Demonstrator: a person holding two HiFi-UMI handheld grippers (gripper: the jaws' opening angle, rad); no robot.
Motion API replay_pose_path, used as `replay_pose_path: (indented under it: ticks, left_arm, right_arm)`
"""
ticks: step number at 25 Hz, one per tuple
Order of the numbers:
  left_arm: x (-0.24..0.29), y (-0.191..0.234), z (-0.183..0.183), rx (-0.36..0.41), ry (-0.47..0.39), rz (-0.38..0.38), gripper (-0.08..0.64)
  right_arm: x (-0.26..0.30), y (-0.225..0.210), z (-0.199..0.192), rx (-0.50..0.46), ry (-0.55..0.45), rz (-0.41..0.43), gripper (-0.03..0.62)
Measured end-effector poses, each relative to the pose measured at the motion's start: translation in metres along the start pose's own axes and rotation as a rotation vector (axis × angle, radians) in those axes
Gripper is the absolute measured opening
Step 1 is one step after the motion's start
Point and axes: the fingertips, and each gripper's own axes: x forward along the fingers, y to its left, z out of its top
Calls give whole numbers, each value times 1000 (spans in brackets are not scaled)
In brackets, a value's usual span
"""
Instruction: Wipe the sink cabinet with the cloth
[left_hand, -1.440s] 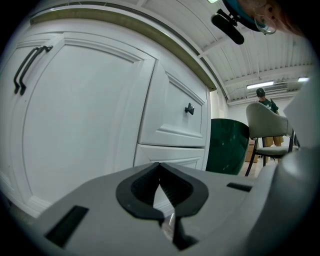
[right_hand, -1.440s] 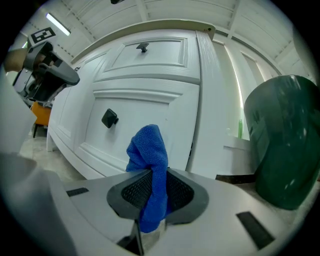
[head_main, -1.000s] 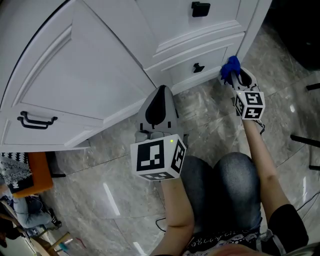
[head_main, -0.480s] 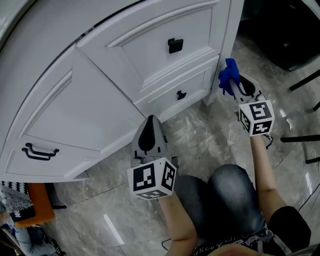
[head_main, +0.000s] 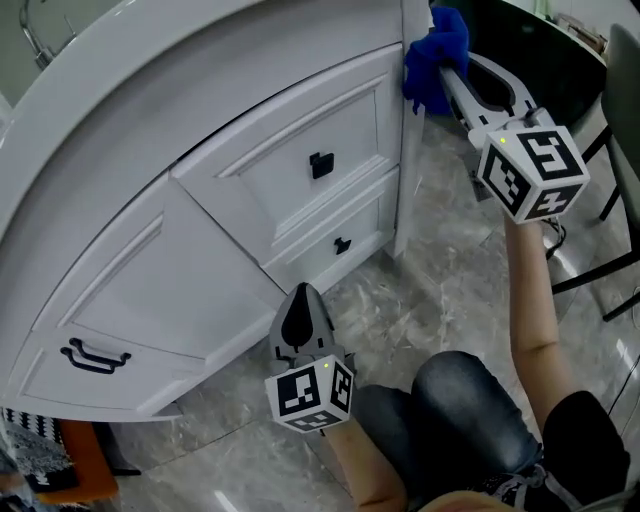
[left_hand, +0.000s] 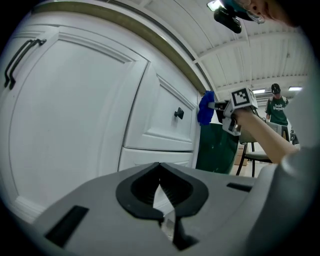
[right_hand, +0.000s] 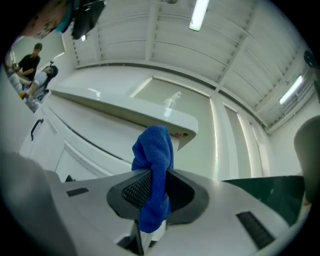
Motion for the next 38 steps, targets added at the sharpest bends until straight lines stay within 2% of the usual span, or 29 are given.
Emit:
replay_pose_path:
  ticks: [2, 4, 8, 10, 13, 23, 30, 38]
  left_arm:
    - [-3, 2, 1, -4, -3, 2, 5]
    - [-5, 3, 2, -9, -8, 4, 5]
    - [-3, 6, 1, -19, -8, 8, 5]
    - [-1, 6, -2, -22, -2, 4, 5]
    - [3, 4, -6, -27, 8, -8, 5]
    - [7, 10, -12, -26, 21, 7, 5]
    - [10, 9, -14, -22, 28, 4, 5]
    - [11, 10, -15, -28, 28, 6, 5]
  right_arm:
    - [15, -6, 18, 67, -25, 9, 80]
    - [28, -8, 32, 93, -40, 18, 80]
    - [41, -11, 57, 86, -93, 14, 80]
    - [45, -10, 65, 46, -110, -7, 80]
    - [52, -10, 66, -30, -121, -33, 80]
    - [48, -11, 63, 40, -229, -31, 80]
    - [49, -9, 65, -34, -232, -25, 80]
    - [48, -11, 62, 60, -239, -1, 80]
